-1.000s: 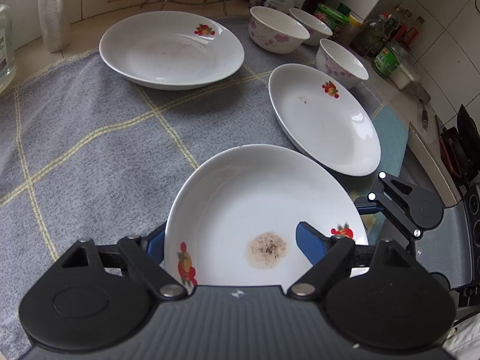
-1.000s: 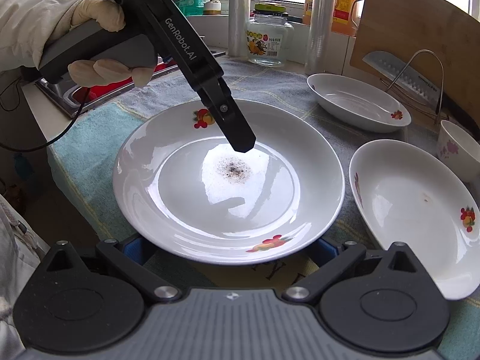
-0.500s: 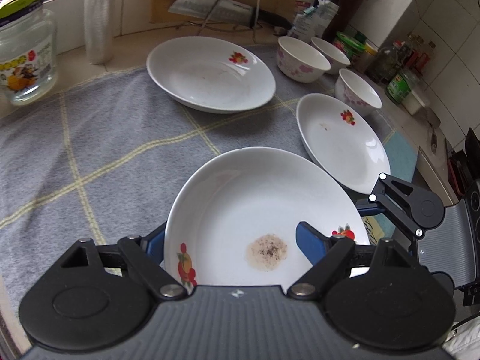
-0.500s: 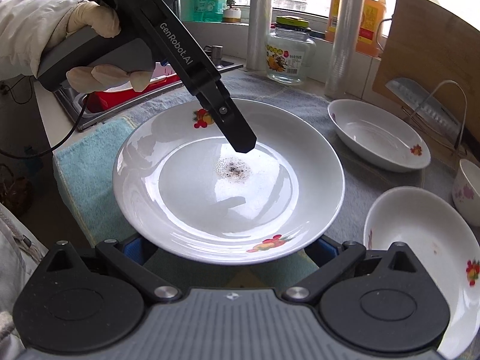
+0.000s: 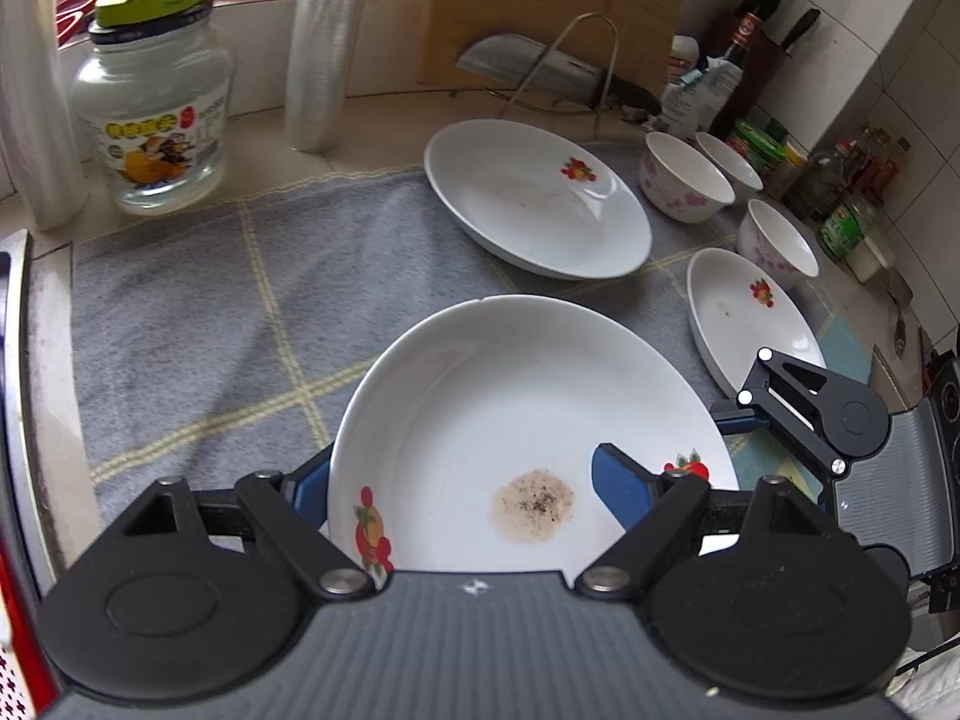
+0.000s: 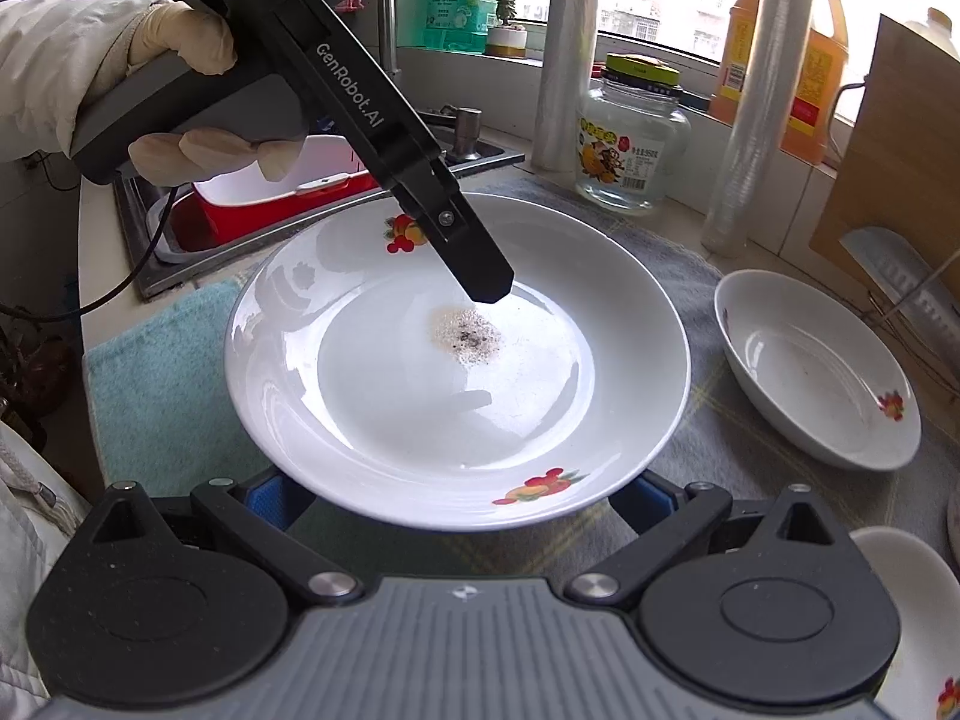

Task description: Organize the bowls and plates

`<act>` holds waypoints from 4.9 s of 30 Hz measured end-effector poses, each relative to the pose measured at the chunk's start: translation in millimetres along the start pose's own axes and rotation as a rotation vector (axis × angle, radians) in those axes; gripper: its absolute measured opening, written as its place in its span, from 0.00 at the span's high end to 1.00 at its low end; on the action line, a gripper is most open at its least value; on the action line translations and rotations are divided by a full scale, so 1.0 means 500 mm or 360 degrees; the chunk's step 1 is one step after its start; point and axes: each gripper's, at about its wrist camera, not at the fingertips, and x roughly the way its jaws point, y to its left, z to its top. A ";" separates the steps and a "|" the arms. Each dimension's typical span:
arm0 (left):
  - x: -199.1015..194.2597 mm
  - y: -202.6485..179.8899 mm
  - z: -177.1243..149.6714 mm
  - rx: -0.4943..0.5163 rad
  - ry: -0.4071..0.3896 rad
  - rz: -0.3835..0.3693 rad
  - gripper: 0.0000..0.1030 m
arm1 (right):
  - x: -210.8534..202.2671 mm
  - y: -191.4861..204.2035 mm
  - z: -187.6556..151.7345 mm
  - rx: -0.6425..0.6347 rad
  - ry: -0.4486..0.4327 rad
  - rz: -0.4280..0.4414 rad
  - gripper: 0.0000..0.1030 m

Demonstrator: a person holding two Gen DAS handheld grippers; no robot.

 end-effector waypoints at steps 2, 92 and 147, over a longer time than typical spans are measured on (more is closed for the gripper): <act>-0.002 0.016 0.006 -0.0006 -0.0007 0.0002 0.17 | 0.013 -0.003 0.012 -0.0007 0.0001 0.0003 0.00; -0.067 0.009 -0.034 0.0295 -0.0538 0.0444 0.03 | 0.045 -0.008 0.066 0.0187 0.0154 -0.0317 0.00; 0.263 -0.473 -0.093 0.0589 -0.0187 0.0146 0.01 | -0.254 -0.357 -0.288 0.0985 0.0152 -0.0308 0.00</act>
